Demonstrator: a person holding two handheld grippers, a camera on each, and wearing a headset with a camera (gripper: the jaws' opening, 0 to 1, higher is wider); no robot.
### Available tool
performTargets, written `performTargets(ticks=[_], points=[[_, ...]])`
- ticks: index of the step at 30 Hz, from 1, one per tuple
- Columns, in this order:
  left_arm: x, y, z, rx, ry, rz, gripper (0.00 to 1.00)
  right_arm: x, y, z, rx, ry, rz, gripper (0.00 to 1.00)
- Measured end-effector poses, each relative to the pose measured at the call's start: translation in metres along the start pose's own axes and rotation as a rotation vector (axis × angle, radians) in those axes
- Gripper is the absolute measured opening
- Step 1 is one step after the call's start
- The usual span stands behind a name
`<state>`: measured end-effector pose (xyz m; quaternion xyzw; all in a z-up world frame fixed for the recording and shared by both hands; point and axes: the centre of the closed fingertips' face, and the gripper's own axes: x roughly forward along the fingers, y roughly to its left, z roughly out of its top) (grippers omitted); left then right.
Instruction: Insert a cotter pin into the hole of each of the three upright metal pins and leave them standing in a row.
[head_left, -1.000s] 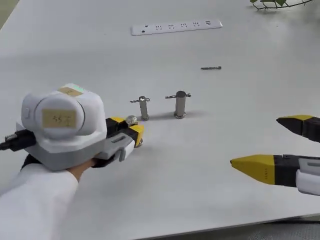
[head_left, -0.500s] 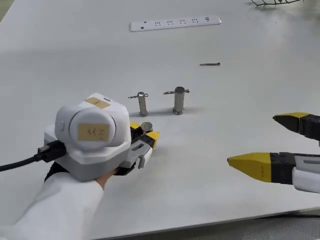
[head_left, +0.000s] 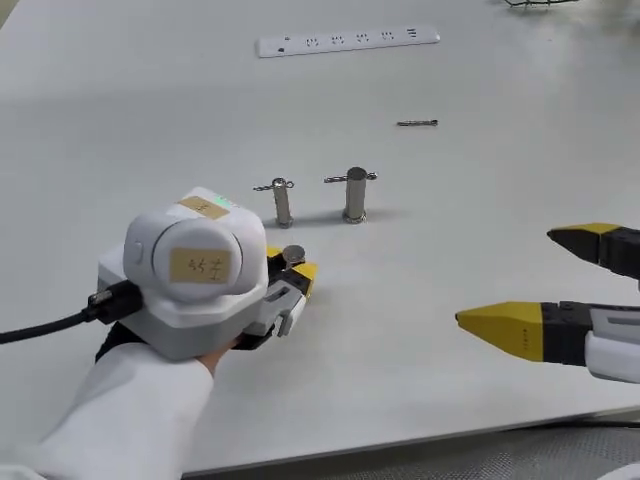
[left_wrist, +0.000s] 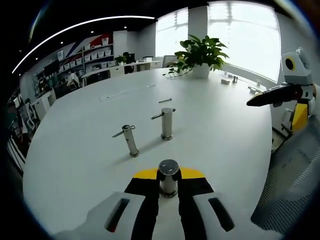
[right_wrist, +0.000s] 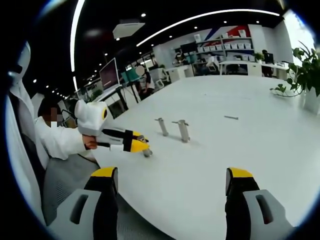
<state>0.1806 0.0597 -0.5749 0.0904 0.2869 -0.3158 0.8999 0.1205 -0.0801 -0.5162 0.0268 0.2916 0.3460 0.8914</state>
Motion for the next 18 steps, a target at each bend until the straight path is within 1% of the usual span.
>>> performTargets(ticks=[1, 2, 4, 12, 18], points=[[-0.0001, 0.0010, -0.0010, 0.000, 0.004, 0.009, 0.10, 0.0002, 0.0002, 0.0000, 0.000, 0.001, 0.000, 0.87], [-0.0002, 0.0019, -0.0002, -0.001, -0.001, 0.014, 0.10, 0.0004, 0.0004, 0.0000, -0.001, 0.002, 0.000, 0.87], [-0.0006, 0.0024, -0.0009, -0.015, -0.002, 0.015, 0.10, 0.0003, -0.0004, -0.0004, -0.001, 0.003, 0.000, 0.87], [-0.0014, 0.0034, -0.0020, -0.026, -0.011, 0.025, 0.10, 0.0006, 0.0011, -0.0012, 0.003, 0.002, 0.000, 0.87], [-0.0016, 0.0036, -0.0021, -0.058, -0.010, 0.036, 0.11, 0.0004, 0.0018, -0.0026, 0.010, 0.001, -0.003, 0.87]])
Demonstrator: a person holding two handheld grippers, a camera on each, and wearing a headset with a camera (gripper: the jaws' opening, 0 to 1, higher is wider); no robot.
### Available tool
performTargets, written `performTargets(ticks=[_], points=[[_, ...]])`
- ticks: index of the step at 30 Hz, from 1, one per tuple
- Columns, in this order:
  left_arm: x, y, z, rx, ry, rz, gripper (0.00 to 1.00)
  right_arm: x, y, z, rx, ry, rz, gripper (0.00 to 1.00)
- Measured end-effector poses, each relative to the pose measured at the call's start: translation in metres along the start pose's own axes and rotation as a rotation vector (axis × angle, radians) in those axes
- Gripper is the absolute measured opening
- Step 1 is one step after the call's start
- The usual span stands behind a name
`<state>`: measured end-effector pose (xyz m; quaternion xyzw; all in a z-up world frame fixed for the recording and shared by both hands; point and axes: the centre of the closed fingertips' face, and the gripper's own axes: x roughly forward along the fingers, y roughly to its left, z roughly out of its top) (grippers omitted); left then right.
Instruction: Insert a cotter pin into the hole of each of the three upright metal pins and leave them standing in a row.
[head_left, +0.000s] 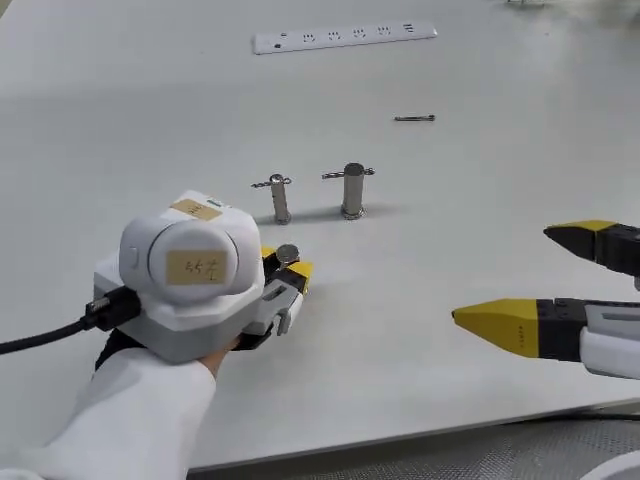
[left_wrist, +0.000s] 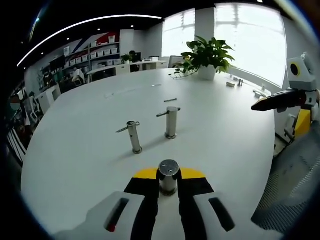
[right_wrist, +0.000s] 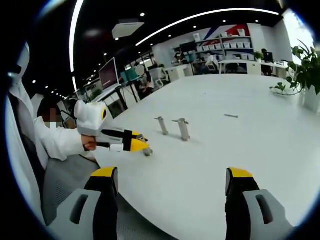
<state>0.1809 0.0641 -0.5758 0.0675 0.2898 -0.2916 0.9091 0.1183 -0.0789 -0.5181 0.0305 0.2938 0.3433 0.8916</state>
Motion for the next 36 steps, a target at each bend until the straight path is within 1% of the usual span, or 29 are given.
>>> performTargets(ticks=[2, 3, 4, 5, 7, 8, 9, 11, 12, 13, 14, 15, 16, 17, 18, 19, 20, 21, 23, 24, 25, 26, 28, 31, 33, 36], points=[[0.000, 0.000, 0.000, 0.007, 0.000, -0.002, 0.11, 0.000, 0.000, 0.000, 0.002, -0.001, 0.000, 0.87], [0.000, -0.001, -0.002, 0.017, 0.009, -0.008, 0.12, 0.000, 0.000, 0.000, 0.002, -0.001, 0.000, 0.87], [0.000, -0.002, -0.007, -0.002, 0.035, -0.015, 0.13, 0.000, 0.000, -0.001, 0.003, -0.001, 0.000, 0.87], [0.000, -0.003, -0.009, 0.000, 0.040, -0.023, 0.14, 0.000, 0.000, -0.001, 0.004, 0.000, 0.000, 0.87], [-0.002, -0.004, -0.009, 0.012, 0.034, -0.026, 0.16, 0.000, 0.001, -0.001, 0.003, 0.000, 0.000, 0.87], [-0.003, -0.005, -0.008, 0.029, 0.025, -0.031, 0.18, 0.000, 0.001, -0.001, 0.002, 0.000, 0.001, 0.87], [-0.004, -0.006, -0.007, 0.031, 0.028, -0.039, 0.21, 0.000, 0.001, -0.001, 0.002, 0.000, 0.002, 0.87], [-0.007, -0.010, -0.008, 0.031, 0.050, -0.067, 0.30, 0.000, 0.001, -0.001, 0.002, 0.004, 0.004, 0.87], [-0.009, -0.011, -0.007, 0.055, 0.058, -0.085, 0.34, 0.000, 0.001, -0.002, 0.002, 0.007, 0.005, 0.87], [-0.011, -0.010, -0.004, 0.064, 0.051, -0.078, 0.37, 0.000, 0.002, -0.002, 0.001, 0.010, 0.007, 0.87], [-0.013, -0.010, 0.001, 0.066, 0.032, -0.087, 0.39, 0.001, 0.002, -0.003, 0.000, 0.012, 0.007, 0.86], [-0.015, -0.012, 0.004, 0.057, 0.020, -0.105, 0.41, 0.001, 0.002, -0.003, -0.001, 0.013, 0.008, 0.86], [-0.017, -0.015, 0.005, 0.039, 0.022, -0.139, 0.46, 0.001, 0.002, -0.002, -0.001, 0.012, 0.009, 0.86], [-0.019, -0.015, 0.006, 0.045, 0.025, -0.151, 0.51, 0.001, 0.002, -0.002, 0.000, 0.012, 0.009, 0.86], [-0.021, -0.018, 0.005, 0.098, 0.037, -0.177, 0.57, 0.001, 0.002, -0.002, 0.000, 0.012, 0.009, 0.86], [-0.023, -0.019, 0.004, 0.122, 0.038, -0.183, 0.65, 0.001, 0.001, -0.002, 0.002, 0.013, 0.009, 0.86], [-0.024, -0.022, 0.003, 0.138, 0.040, -0.199, 0.69, 0.001, 0.001, -0.002, 0.002, 0.014, 0.008, 0.86], [-0.028, -0.024, 0.001, 0.141, 0.047, -0.211, 0.72, 0.001, 0.001, -0.002, 0.001, 0.015, 0.007, 0.86], [-0.032, -0.028, -0.002, 0.125, 0.057, -0.245, 0.79, 0.001, 0.000, -0.002, 0.000, 0.016, 0.007, 0.86], [-0.034, -0.029, -0.004, 0.122, 0.060, -0.253, 0.83, 0.001, 0.000, -0.001, 0.000, 0.015, 0.005, 0.86], [-0.035, -0.031, -0.008, 0.123, 0.070, -0.268, 0.88, 0.001, 0.000, -0.001, 0.000, 0.014, 0.005, 0.86], [-0.036, -0.031, -0.011, 0.124, 0.080, -0.274, 0.92, 0.001, -0.001, -0.001, 0.002, 0.014, 0.004, 0.86], [-0.039, -0.033, -0.017, 0.107, 0.094, -0.290, 0.99, 0.001, -0.002, -0.003, 0.003, 0.021, 0.000, 0.86], [-0.044, -0.036, -0.018, 0.086, 0.087, -0.316, 0.99, 0.001, -0.003, -0.005, -0.008, 0.039, -0.001, 0.86], [-0.047, -0.036, -0.015, 0.046, 0.074, -0.327, 0.99, 0.001, -0.003, -0.006, -0.007, 0.043, 0.000, 0.87], [-0.049, -0.031, -0.014, 0.037, 0.071, -0.311, 0.99, 0.001, -0.005, -0.006, -0.009, 0.047, -0.005, 0.87]])
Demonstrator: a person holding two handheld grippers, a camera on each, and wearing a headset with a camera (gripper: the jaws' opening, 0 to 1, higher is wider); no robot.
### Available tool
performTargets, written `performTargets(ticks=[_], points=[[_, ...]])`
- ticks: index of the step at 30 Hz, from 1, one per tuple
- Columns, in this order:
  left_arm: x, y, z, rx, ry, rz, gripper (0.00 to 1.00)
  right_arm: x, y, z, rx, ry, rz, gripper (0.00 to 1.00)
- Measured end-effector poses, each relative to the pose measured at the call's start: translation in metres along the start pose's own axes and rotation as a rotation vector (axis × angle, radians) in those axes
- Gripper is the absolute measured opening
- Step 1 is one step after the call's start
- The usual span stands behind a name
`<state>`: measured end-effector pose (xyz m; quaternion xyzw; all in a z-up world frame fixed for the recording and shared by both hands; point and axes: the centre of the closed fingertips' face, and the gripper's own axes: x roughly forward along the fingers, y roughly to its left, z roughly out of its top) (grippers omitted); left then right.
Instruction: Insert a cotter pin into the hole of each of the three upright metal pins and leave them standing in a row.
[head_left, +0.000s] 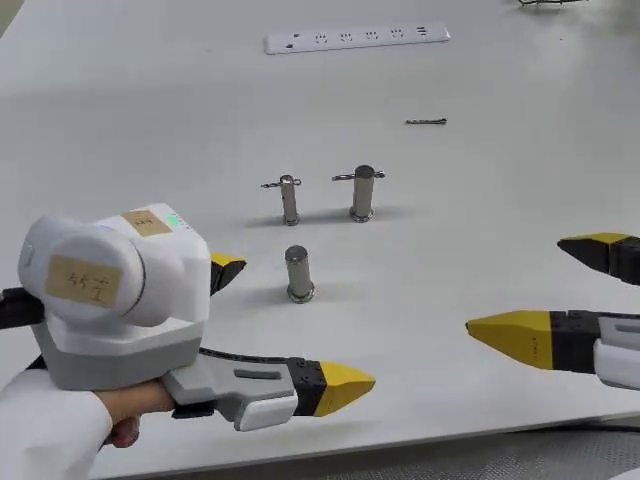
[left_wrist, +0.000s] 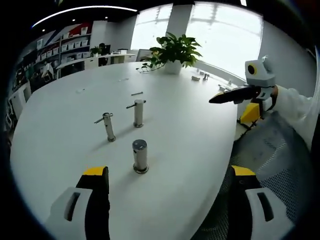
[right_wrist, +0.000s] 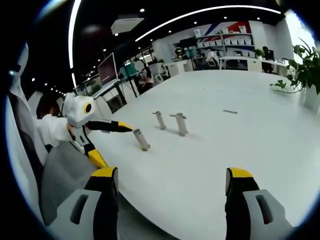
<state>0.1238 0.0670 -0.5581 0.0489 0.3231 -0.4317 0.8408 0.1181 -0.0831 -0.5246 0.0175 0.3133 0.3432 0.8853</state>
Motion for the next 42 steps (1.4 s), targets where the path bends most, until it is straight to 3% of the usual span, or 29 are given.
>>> performTargets(ticks=[3, 9, 12, 16, 20, 24, 34, 37, 42], points=[[-0.006, 0.005, 0.002, -0.010, -0.007, 0.014, 0.99, -0.001, -0.002, 0.000, -0.014, 0.007, -0.005, 0.87], [-0.022, 0.013, 0.007, -0.029, -0.034, 0.025, 0.99, -0.004, -0.017, -0.009, -0.075, 0.092, -0.027, 0.85], [-0.031, 0.015, 0.014, -0.051, -0.070, 0.019, 0.99, -0.005, -0.023, -0.002, -0.134, 0.119, -0.019, 0.84], [-0.040, 0.015, 0.016, -0.056, -0.086, 0.000, 0.99, -0.001, -0.032, 0.002, -0.225, 0.183, 0.001, 0.81], [-0.047, 0.011, 0.014, -0.065, -0.093, -0.031, 0.99, 0.008, -0.035, 0.011, -0.285, 0.212, 0.049, 0.80], [-0.053, 0.007, 0.010, -0.060, -0.091, -0.039, 0.99, 0.018, -0.047, 0.021, -0.421, 0.304, 0.083, 0.77], [-0.057, -0.002, 0.012, -0.077, -0.113, -0.047, 0.99, 0.060, -0.074, 0.042, -0.526, 0.380, 0.209, 0.71], [-0.059, -0.003, 0.011, -0.077, -0.112, -0.046, 0.99, 0.069, -0.088, 0.044, -0.577, 0.438, 0.211, 0.65], [-0.061, -0.004, 0.009, -0.079, -0.104, -0.039, 0.99, 0.087, -0.109, 0.058, -0.610, 0.464, 0.212, 0.60]])
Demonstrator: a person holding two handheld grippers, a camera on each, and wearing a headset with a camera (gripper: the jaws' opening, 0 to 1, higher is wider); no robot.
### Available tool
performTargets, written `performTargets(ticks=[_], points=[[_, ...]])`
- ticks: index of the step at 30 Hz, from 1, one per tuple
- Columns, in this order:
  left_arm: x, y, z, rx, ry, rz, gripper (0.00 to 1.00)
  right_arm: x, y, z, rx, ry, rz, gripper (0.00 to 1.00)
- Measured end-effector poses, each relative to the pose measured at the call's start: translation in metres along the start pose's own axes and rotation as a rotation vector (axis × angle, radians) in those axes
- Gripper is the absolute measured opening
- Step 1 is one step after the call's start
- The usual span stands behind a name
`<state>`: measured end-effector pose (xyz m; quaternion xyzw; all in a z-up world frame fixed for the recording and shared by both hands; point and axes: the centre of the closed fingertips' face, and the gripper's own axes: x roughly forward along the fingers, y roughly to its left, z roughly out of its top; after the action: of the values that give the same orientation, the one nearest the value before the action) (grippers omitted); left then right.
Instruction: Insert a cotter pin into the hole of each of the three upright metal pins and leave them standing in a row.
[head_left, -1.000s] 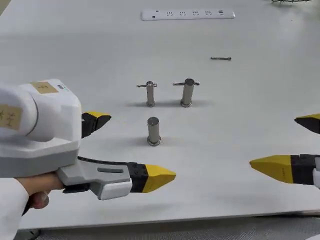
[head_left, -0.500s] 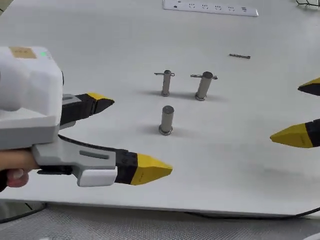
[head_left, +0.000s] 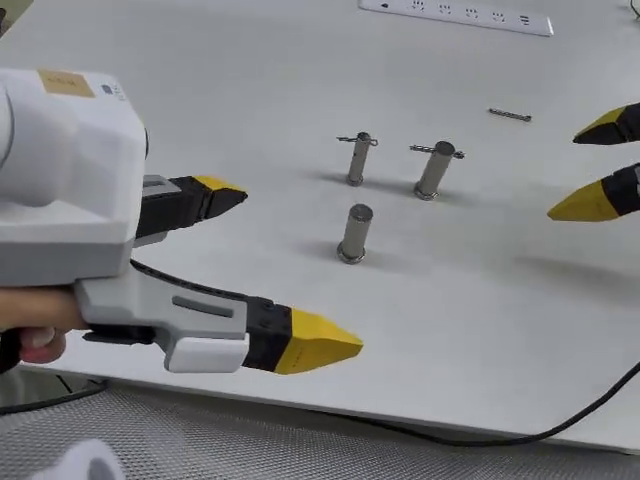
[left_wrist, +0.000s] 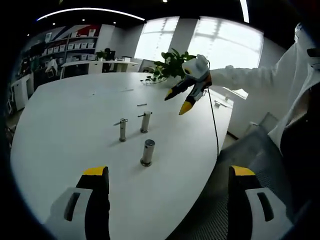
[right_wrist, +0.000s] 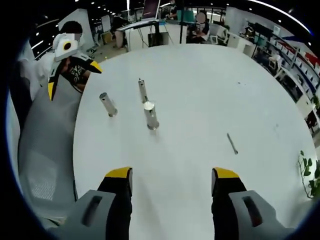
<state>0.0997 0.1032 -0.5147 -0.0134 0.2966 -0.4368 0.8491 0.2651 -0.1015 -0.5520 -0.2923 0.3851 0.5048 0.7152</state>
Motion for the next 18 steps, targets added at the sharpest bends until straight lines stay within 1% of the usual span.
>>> performTargets(ticks=[3, 6, 8, 10, 12, 13, 14, 16, 18], points=[[-0.001, 0.000, -0.001, -0.006, 0.001, 0.002, 0.99, 0.002, -0.018, 0.000, -0.022, 0.035, -0.010, 0.56], [-0.003, 0.003, -0.002, -0.012, 0.003, 0.004, 0.99, 0.006, -0.034, 0.003, -0.004, 0.044, 0.001, 0.53], [-0.004, 0.003, -0.002, -0.016, 0.001, 0.005, 0.99, 0.009, -0.045, 0.003, -0.005, 0.064, -0.005, 0.50], [-0.003, 0.005, -0.003, -0.020, 0.005, 0.011, 0.99, 0.015, -0.062, 0.005, 0.003, 0.072, -0.011, 0.48], [-0.003, 0.009, -0.003, -0.020, 0.002, 0.029, 0.99, 0.020, -0.070, 0.009, 0.004, 0.075, -0.014, 0.45], [-0.003, 0.010, -0.003, -0.021, 0.000, 0.033, 0.99, 0.022, -0.074, 0.009, -0.001, 0.092, -0.020, 0.43], [-0.003, 0.011, -0.004, -0.030, 0.001, 0.036, 0.99, 0.024, -0.082, 0.006, -0.021, 0.132, -0.031, 0.42], [-0.004, 0.012, -0.004, -0.031, 0.003, 0.036, 0.96, 0.029, -0.099, 0.007, -0.048, 0.169, -0.051, 0.37], [-0.004, 0.012, -0.003, -0.031, 0.002, 0.045, 0.96, 0.034, -0.107, 0.012, -0.041, 0.171, -0.049, 0.36]])
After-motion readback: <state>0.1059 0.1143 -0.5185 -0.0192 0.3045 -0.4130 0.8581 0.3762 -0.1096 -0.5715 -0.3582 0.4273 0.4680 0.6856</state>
